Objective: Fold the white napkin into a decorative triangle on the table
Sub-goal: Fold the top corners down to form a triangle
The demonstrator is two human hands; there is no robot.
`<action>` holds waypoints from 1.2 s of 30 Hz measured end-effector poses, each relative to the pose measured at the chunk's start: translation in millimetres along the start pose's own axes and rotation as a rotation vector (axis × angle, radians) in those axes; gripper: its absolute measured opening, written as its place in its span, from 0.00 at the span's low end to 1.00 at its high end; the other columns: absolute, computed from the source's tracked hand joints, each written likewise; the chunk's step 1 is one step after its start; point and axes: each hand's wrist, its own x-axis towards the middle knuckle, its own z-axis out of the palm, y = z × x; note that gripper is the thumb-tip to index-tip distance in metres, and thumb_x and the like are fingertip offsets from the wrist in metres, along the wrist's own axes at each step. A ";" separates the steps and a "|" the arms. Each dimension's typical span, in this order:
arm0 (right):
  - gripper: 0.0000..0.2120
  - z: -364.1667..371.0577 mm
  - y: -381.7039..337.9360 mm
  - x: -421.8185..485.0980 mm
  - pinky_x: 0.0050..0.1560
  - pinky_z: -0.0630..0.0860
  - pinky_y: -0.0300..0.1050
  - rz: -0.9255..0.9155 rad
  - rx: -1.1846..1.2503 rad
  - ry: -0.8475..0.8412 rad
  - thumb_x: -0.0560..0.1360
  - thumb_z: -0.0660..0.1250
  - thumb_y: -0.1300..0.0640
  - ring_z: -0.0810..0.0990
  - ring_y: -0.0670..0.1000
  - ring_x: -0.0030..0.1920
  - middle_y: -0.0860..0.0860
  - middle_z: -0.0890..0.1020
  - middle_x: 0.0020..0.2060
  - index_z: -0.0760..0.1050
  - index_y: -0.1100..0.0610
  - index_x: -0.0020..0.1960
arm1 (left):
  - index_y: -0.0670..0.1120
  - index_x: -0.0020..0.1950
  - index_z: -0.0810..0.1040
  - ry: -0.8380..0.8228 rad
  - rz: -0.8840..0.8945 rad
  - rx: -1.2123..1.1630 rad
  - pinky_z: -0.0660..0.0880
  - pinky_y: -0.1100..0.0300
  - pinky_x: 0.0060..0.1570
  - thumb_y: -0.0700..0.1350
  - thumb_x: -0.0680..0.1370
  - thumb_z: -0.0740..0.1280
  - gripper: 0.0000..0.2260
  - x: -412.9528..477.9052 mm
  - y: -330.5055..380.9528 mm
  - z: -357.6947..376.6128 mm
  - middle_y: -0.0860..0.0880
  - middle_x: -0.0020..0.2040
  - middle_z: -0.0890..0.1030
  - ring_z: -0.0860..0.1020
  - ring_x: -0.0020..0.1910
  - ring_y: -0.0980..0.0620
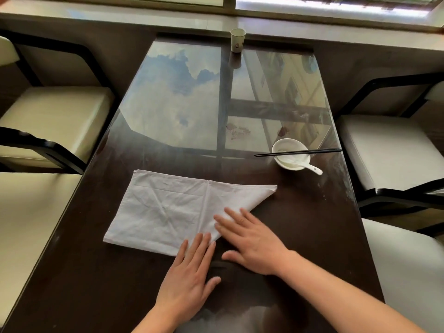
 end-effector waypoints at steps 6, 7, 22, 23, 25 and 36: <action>0.42 13.9 19.5 -5.9 0.79 0.36 0.56 0.136 -0.034 -0.170 0.77 0.42 0.27 0.33 0.50 0.79 0.47 0.42 0.81 0.45 0.53 0.82 | 0.39 0.78 0.61 -0.049 0.012 0.066 0.56 0.46 0.70 0.65 0.80 0.55 0.36 0.3 0.5 -7.5 0.42 0.80 0.59 0.58 0.78 0.44; 0.43 13.1 28.7 -8.0 0.78 0.36 0.55 0.172 -0.043 -0.180 0.76 0.41 0.26 0.32 0.50 0.79 0.47 0.40 0.80 0.44 0.53 0.82 | 0.39 0.78 0.61 -0.056 0.011 0.070 0.56 0.46 0.70 0.65 0.80 0.55 0.36 0.3 0.4 -7.8 0.42 0.80 0.59 0.58 0.78 0.44; 0.47 0.7 104.3 -21.2 0.80 0.40 0.55 0.506 -0.067 -0.153 0.73 0.36 0.25 0.33 0.51 0.79 0.50 0.36 0.80 0.36 0.55 0.80 | 0.40 0.78 0.61 -0.072 0.006 0.073 0.55 0.46 0.71 0.66 0.81 0.53 0.36 0.0 -0.1 -3.9 0.43 0.80 0.58 0.57 0.79 0.45; 0.47 -0.9 103.6 -21.2 0.80 0.41 0.55 0.511 -0.072 -0.152 0.73 0.36 0.25 0.33 0.51 0.79 0.50 0.36 0.80 0.36 0.56 0.80 | 0.40 0.78 0.61 -0.071 0.006 0.075 0.55 0.46 0.71 0.66 0.81 0.53 0.36 0.2 -0.1 -4.1 0.43 0.80 0.58 0.57 0.79 0.45; 0.46 -2.7 96.3 -21.3 0.80 0.40 0.56 0.498 -0.088 -0.133 0.73 0.36 0.25 0.32 0.52 0.79 0.50 0.35 0.80 0.36 0.55 0.80 | 0.40 0.78 0.61 -0.069 0.002 0.070 0.55 0.46 0.70 0.66 0.81 0.53 0.36 0.1 0.4 -4.4 0.43 0.80 0.59 0.58 0.78 0.45; 0.44 6.7 73.3 -26.8 0.79 0.38 0.55 0.507 -0.058 -0.145 0.72 0.32 0.26 0.33 0.50 0.79 0.45 0.36 0.79 0.34 0.51 0.79 | 0.43 0.77 0.64 -0.054 -0.003 0.063 0.54 0.47 0.70 0.66 0.80 0.56 0.35 1.0 0.3 -8.5 0.45 0.79 0.62 0.59 0.78 0.46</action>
